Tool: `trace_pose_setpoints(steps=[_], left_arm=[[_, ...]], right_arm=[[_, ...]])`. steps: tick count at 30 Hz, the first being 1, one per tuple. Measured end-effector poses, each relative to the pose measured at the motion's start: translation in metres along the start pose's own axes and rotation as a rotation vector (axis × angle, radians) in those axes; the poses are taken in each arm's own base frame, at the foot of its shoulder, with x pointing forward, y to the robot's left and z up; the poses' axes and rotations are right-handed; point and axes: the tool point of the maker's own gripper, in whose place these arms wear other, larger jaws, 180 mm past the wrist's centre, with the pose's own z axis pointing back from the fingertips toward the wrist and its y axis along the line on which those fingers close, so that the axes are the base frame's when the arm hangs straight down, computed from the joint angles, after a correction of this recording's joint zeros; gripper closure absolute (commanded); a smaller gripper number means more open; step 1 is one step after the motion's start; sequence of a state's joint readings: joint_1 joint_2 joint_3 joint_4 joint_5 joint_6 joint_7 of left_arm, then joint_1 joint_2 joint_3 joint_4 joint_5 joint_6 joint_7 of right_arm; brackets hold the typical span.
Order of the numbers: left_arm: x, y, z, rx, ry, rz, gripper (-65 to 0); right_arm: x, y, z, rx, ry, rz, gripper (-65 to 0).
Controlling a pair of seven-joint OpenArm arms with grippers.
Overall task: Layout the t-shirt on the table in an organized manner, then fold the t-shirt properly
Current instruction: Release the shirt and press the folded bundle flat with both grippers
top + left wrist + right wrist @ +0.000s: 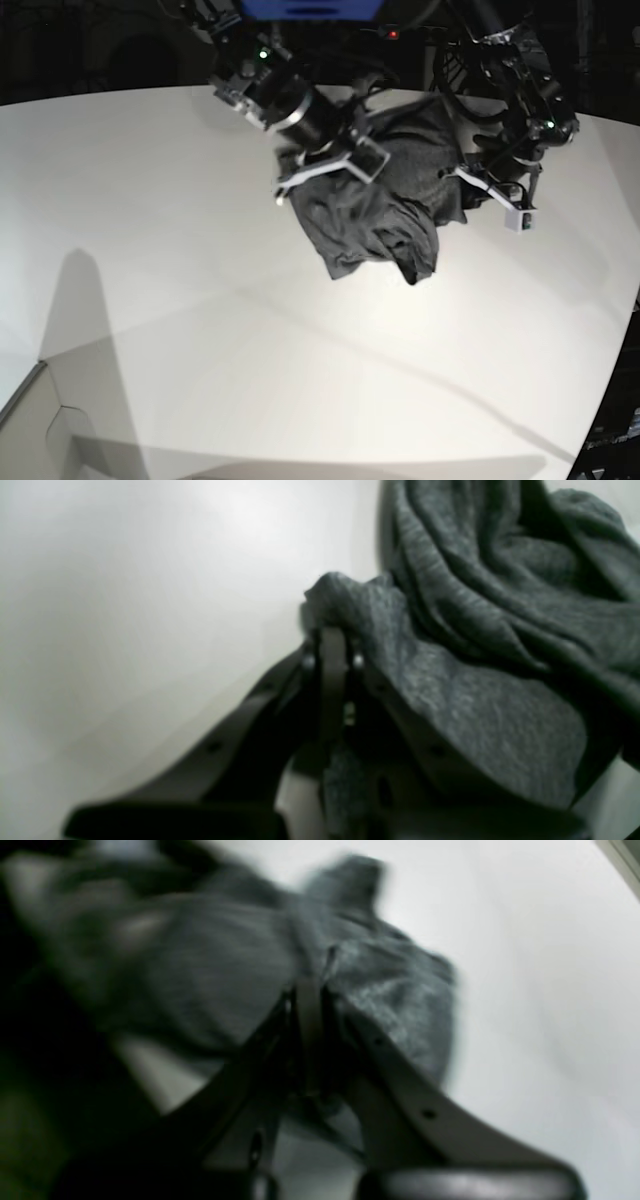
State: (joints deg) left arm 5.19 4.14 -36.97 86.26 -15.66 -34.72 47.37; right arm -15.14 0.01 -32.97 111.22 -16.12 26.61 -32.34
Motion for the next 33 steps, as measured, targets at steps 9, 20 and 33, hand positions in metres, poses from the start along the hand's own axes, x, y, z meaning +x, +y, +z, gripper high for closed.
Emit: trace_pose_setpoints(steps=[9, 20, 33], left_arm=[[0.043, -0.006, 0.014, 0.014, -0.105, -0.07, -1.3], [0.042, 0.017, 0.05, 0.108, -0.136, -0.098, -1.3], [-0.024, 0.038, 0.032, 0.106, 0.01, 0.051, -1.3]], right_arm=[[-0.003, 0.069, 0.009, 0.232, -0.002, 0.128, 0.0], [-0.015, 0.075, 0.005, 0.254, 0.027, 0.121, 0.0], [-0.001, 0.073, 0.008, 0.238, -0.008, 0.105, 0.0]])
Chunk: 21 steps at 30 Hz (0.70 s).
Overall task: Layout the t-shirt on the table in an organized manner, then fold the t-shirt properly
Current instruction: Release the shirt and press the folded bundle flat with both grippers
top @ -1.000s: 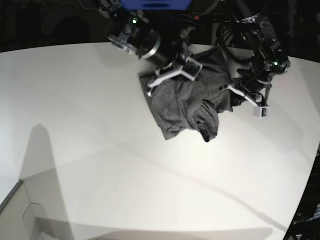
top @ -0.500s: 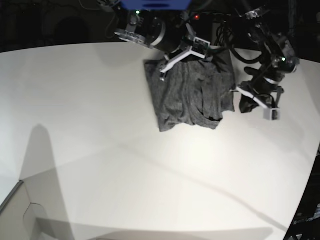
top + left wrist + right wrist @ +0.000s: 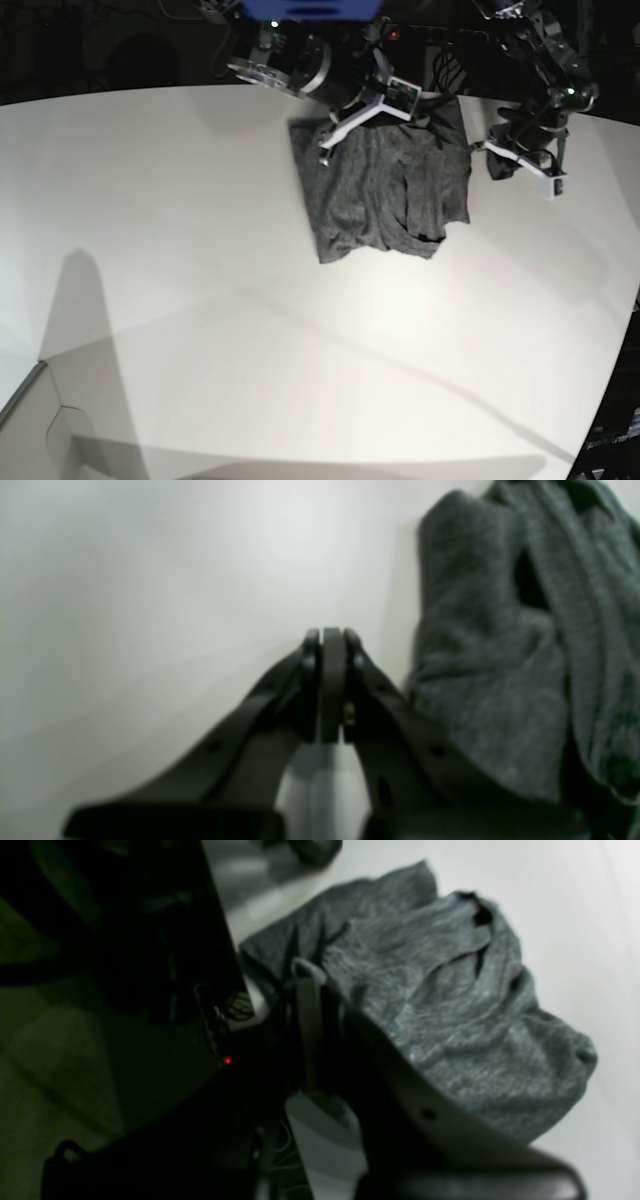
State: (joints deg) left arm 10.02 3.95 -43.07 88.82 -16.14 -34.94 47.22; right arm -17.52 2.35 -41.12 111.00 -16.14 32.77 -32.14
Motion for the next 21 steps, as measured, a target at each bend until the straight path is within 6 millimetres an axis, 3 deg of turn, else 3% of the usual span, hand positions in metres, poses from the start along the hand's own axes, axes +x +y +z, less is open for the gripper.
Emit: trace_pose_setpoints(steps=[4, 8, 10, 13, 15, 18, 21], left_arm=[[-0.002, -0.026, -0.013, -0.082, 0.007, -0.017, -1.3], [-0.002, -0.032, -0.015, -0.099, 0.01, -0.033, -1.3], [0.0, -0.035, -0.017, -0.105, 0.01, -0.04, -1.3], [0.001, -0.035, -0.017, -0.104, 0.013, -0.044, -1.3], [0.002, -0.032, -0.016, -0.098, 0.015, -0.054, -1.3], [0.004, -0.02, -0.012, -0.069, 0.028, -0.083, -1.3], [0.005, -0.018, -0.008, -0.087, 0.024, -0.062, -1.3]], right_arm=[[0.01, 0.0, 0.001, -0.001, -0.031, -0.017, 0.0], [0.014, 0.006, 0.0, 0.02, -0.042, -0.013, 0.0], [0.015, 0.018, -0.005, 0.071, -0.051, -0.031, 0.0], [0.009, 0.038, -0.013, 0.162, -0.051, -0.042, 0.0], [-0.008, 0.046, -0.019, 0.197, 0.0, -0.043, 0.0], [-0.014, 0.047, -0.021, 0.2, 0.018, -0.038, -0.1], [-0.014, 0.047, -0.021, 0.202, 0.018, -0.038, -7.7]])
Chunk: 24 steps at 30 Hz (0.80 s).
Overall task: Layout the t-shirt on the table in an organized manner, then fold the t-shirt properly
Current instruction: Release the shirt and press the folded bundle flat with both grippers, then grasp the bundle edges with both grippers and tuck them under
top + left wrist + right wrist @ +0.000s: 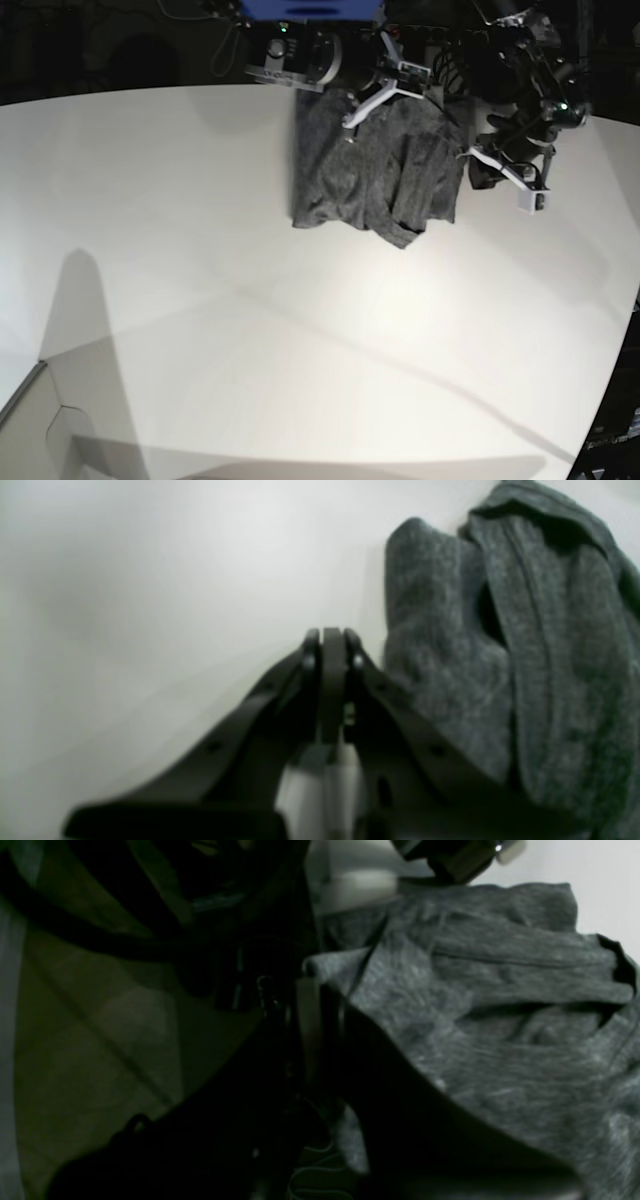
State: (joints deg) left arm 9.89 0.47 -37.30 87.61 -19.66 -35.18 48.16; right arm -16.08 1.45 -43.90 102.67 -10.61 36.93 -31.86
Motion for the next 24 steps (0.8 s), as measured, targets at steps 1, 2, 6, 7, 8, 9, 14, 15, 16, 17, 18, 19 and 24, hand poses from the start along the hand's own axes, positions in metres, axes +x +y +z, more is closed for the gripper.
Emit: trace_pose_setpoints(steps=[1, 2, 6, 7, 8, 9, 14, 15, 16, 17, 18, 19, 24], left_arm=[[0.003, 0.001, 0.002, -0.009, -0.012, 0.008, -1.4], [0.007, 0.003, 0.004, -0.02, -0.03, 0.016, -1.5], [0.016, 0.011, 0.017, -0.058, -0.075, 0.049, -1.9], [0.016, 0.011, 0.02, -0.068, -0.081, 0.064, -1.9], [0.016, 0.012, 0.023, -0.078, -0.082, 0.066, -1.9], [0.02, 0.012, 0.026, -0.085, -0.09, 0.058, -1.9], [0.056, -0.006, 0.044, -0.143, -0.208, 0.03, -4.1], [0.06, -0.011, 0.047, -0.158, -0.222, 0.027, -7.2], [0.064, -0.017, 0.05, -0.17, -0.234, 0.024, -11.0], [0.068, -0.026, 0.053, -0.2, -0.248, 0.023, -15.6], [0.069, -0.035, 0.054, -0.232, -0.252, 0.029, -20.9], [0.066, -0.044, 0.051, -0.254, -0.23, 0.022, -26.7], [0.047, -0.087, 0.032, -0.341, -0.152, 0.012, -40.4]], right_arm=[[0.0, 0.0, 0.0, 0.0, 0.001, 0.0, -10.9], [0.0, -0.001, 0.0, -0.001, 0.002, 0.003, -13.5], [-0.003, -0.004, 0.0, -0.011, 0.015, 0.019, -20.7], [-0.002, -0.005, 0.001, -0.016, 0.014, 0.025, -21.5], [-0.002, -0.007, 0.002, -0.026, 0.018, 0.037, -22.2], [-0.001, -0.011, 0.003, -0.042, 0.023, 0.055, -22.7], [0.013, -0.025, 0.015, -0.117, -0.017, 0.045, -27.1], [0.012, -0.03, 0.018, -0.138, -0.017, 0.021, -27.9], [0.009, -0.037, 0.021, -0.169, -0.007, 0.0, -28.2], [0.008, -0.042, 0.024, -0.195, -0.002, -0.006, -28.3], [0.006, -0.048, 0.026, -0.217, 0.001, -0.016, -28.4], [0.006, -0.052, 0.029, -0.234, -0.002, -0.03, -28.4], [-0.019, -0.082, 0.045, -0.322, 0.047, -0.07, -28.2]])
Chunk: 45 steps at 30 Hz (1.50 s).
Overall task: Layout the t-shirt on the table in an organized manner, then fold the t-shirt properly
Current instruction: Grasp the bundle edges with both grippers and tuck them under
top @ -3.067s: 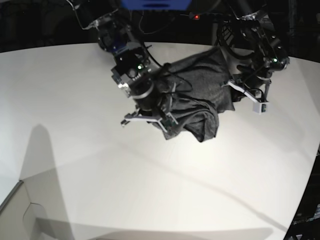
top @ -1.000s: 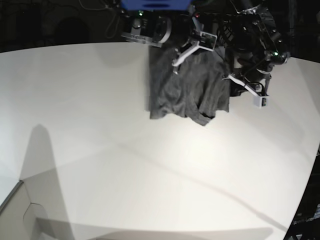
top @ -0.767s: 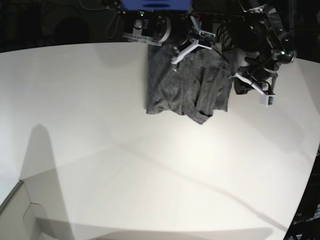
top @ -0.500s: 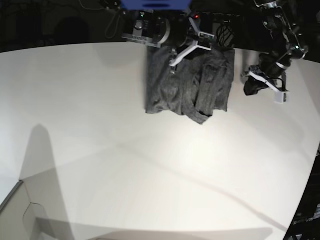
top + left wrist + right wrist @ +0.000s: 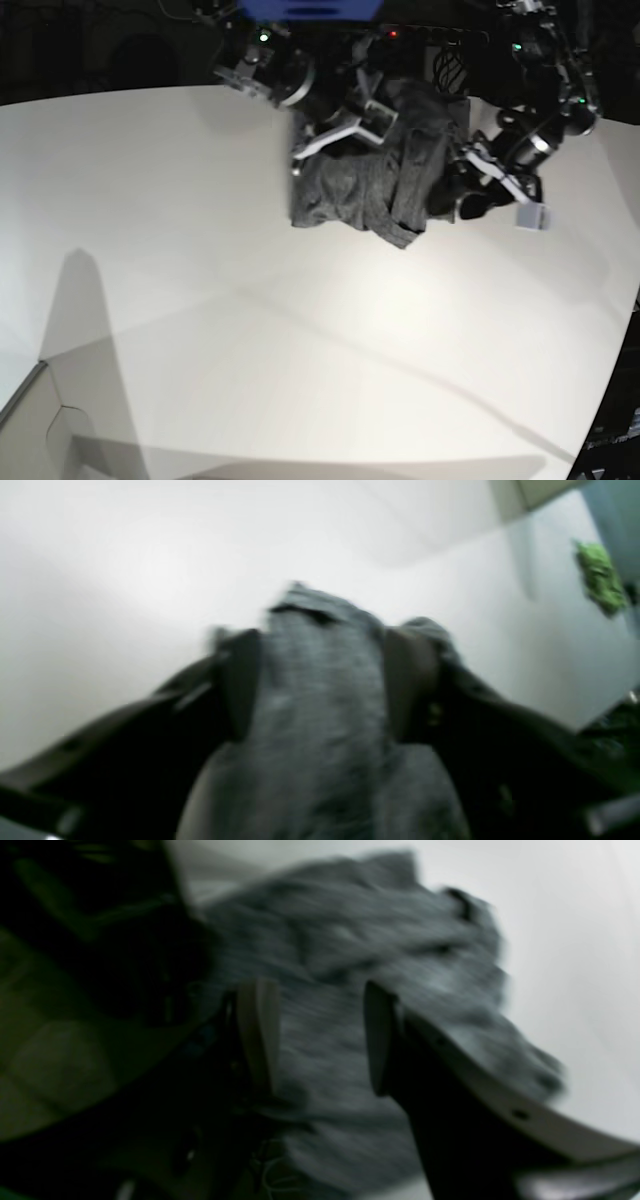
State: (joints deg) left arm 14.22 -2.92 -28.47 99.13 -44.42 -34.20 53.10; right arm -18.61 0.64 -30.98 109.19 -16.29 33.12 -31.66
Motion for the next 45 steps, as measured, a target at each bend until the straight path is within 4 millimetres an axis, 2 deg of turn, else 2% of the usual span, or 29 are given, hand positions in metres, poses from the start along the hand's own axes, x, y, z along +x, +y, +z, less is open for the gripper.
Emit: trace_pose_setpoints(steps=[3, 6, 10, 14, 16, 21, 31, 34, 36, 39, 40, 45], left_arm=[[-0.018, 0.012, -0.01, 0.106, 0.055, 0.044, -40.6], [-0.025, 0.015, -0.016, 0.133, 0.084, 0.048, -40.6], [-0.022, 0.019, -0.025, 0.128, 0.081, 0.06, -40.5], [-0.038, 0.025, -0.028, 0.132, 0.123, 0.096, -40.4], [-0.044, 0.023, -0.032, 0.122, 0.141, 0.102, -40.4], [-0.055, 0.002, -0.046, 0.059, 0.184, 0.081, -40.3], [-0.05, 0.0, -0.044, 0.057, 0.173, 0.069, -40.1], [-0.047, -0.006, -0.05, 0.046, 0.164, 0.077, -32.6], [-0.044, -0.012, -0.054, 0.028, 0.15, 0.088, -22.4], [-0.043, -0.012, -0.055, 0.028, 0.149, 0.084, -3.3], [-0.042, -0.011, -0.055, 0.033, 0.151, 0.08, 0.0], [-0.031, -0.013, -0.056, 0.018, 0.121, 0.082, 0.0]], right_arm=[[-0.013, -0.017, 0.004, -0.046, 0.033, -0.014, -28.2], [-0.018, -0.025, 0.006, -0.068, 0.045, -0.026, -28.2], [-0.019, -0.026, 0.007, -0.073, 0.045, -0.031, -28.2], [-0.019, -0.027, 0.007, -0.074, 0.045, -0.03, -28.2], [-0.019, -0.027, 0.007, -0.074, 0.046, -0.03, -28.2], [-0.018, -0.028, 0.007, -0.075, 0.044, -0.029, -28.2], [-0.021, -0.028, 0.007, -0.074, 0.05, -0.024, -28.1], [-0.022, -0.028, 0.008, -0.074, 0.055, -0.02, -28.1], [-0.022, -0.028, 0.008, -0.073, 0.054, -0.02, -28.1], [-0.024, -0.029, 0.009, -0.073, 0.059, -0.015, -28.1], [-0.026, -0.029, 0.009, -0.073, 0.064, -0.012, -28.1], [-0.026, -0.029, 0.009, -0.073, 0.062, -0.01, -28.1]])
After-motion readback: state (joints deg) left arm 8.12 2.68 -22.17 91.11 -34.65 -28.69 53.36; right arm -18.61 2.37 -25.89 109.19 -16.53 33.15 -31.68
